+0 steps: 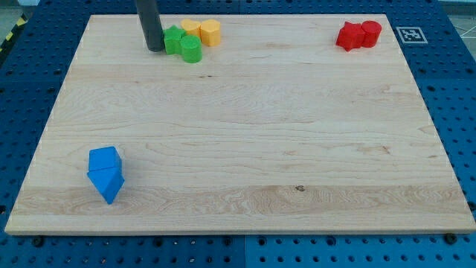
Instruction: Move red circle along with red star slightly left
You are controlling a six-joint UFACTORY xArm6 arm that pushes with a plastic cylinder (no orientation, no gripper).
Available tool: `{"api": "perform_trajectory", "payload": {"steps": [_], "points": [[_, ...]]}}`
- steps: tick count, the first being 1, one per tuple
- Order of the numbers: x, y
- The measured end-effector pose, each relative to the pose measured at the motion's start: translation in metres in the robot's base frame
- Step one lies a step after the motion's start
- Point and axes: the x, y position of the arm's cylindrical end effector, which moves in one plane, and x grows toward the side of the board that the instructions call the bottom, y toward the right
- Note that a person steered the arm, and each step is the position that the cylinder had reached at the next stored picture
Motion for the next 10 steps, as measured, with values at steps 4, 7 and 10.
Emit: {"api": "perform_trajectory", "payload": {"steps": [4, 7, 10], "points": [[0.045, 0.137], [0.041, 0.274], [0.018, 0.438]]}}
